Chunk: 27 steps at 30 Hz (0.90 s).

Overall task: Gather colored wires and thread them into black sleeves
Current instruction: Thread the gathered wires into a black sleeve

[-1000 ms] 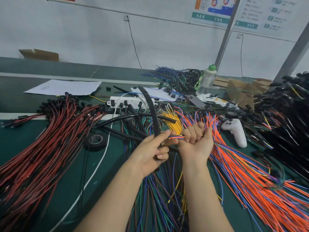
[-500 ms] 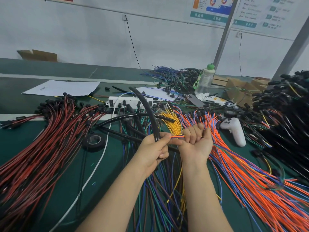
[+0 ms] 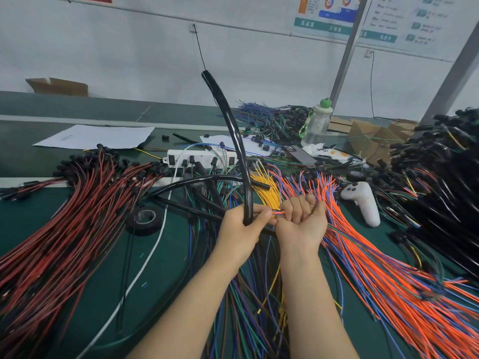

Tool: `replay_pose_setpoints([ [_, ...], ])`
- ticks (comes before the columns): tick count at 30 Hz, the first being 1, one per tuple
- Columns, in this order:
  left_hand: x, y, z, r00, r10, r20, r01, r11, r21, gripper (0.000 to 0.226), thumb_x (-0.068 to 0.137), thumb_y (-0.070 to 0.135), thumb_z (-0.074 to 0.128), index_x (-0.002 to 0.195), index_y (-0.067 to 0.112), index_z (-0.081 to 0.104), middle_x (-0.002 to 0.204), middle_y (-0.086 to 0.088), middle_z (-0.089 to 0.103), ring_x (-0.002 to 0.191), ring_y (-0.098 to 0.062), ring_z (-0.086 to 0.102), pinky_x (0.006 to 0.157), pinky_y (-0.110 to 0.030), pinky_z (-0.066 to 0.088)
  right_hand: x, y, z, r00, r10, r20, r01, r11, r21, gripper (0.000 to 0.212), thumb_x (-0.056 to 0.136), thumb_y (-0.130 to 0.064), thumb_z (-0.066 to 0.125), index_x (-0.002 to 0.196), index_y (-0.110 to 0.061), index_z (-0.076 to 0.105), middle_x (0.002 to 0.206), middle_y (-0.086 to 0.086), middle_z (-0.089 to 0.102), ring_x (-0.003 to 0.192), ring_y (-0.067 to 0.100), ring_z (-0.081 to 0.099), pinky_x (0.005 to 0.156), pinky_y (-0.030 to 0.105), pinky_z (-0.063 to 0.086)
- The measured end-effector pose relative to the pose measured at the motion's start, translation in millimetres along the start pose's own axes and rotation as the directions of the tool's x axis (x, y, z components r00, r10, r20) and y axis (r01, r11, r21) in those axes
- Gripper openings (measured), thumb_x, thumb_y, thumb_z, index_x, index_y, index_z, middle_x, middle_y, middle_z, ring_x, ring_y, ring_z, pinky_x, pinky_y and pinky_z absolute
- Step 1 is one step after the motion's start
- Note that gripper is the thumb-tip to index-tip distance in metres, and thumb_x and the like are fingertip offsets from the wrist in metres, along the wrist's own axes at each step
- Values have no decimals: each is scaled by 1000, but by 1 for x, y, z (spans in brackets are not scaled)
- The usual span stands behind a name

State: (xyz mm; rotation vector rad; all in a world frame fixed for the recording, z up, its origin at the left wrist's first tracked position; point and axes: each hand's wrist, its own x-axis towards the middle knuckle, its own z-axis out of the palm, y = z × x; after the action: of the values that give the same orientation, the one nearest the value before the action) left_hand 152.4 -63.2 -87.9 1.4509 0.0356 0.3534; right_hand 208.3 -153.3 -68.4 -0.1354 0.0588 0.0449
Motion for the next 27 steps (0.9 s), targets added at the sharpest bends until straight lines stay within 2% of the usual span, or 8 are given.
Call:
replay_pose_setpoints([
  [3,0,3,1,992,-117,57,128,957,-260,12,92,3,53,85,6,63,63,1,63,37,-1,28,39,-13,24,-1,1,0,999,32,21,-34,994,102,49,105,-32,29,61,-14,41,37,-5,20,26,9,17,28,19,15],
  [5,0,4,1,976,-188,109,216,905,-367,11,93,3,53,87,6,61,63,1,63,37,-1,26,38,-12,22,0,1,0,998,49,28,-52,989,137,52,104,-32,30,58,-13,43,37,-5,20,29,9,13,29,19,14],
  [7,1,4,-1,966,-226,124,256,904,-342,9,92,5,54,87,7,61,63,0,63,37,-2,26,37,-12,22,0,1,0,999,35,17,-36,997,62,52,105,-32,30,58,-14,42,38,-5,19,33,9,9,31,19,13],
  [11,1,3,-5,978,-202,42,206,970,-129,8,92,13,58,86,10,63,64,-1,67,37,-4,27,38,-14,24,1,1,1,999,-14,48,21,990,-140,50,103,-41,29,63,-15,41,37,-7,20,29,7,15,31,19,13],
  [17,2,4,-5,989,-136,-50,136,991,-8,14,90,12,60,78,13,66,61,1,66,36,0,39,40,-13,30,0,5,2,992,-23,122,54,965,-256,56,103,-44,28,60,-13,47,37,-7,19,29,6,16,30,17,14],
  [19,2,4,-4,988,-142,-67,140,990,-25,15,91,9,59,77,11,66,57,3,64,36,0,38,40,-13,30,0,6,3,993,-3,121,33,969,-247,58,103,-43,30,57,-13,49,37,-7,20,29,6,16,31,18,14],
  [23,1,2,0,985,-152,-77,143,983,-118,19,92,7,57,74,10,63,52,4,60,35,-1,32,38,-13,27,-3,11,4,992,69,105,-35,956,-291,49,102,-42,33,63,-14,44,37,-8,21,28,6,18,32,18,15],
  [27,2,2,-2,975,-220,45,220,899,-378,14,93,15,55,82,7,58,58,-2,63,35,-2,26,36,-12,23,-3,9,3,994,94,57,-83,982,-171,48,103,-40,31,61,-17,40,38,-7,19,29,7,16,32,20,13],
])
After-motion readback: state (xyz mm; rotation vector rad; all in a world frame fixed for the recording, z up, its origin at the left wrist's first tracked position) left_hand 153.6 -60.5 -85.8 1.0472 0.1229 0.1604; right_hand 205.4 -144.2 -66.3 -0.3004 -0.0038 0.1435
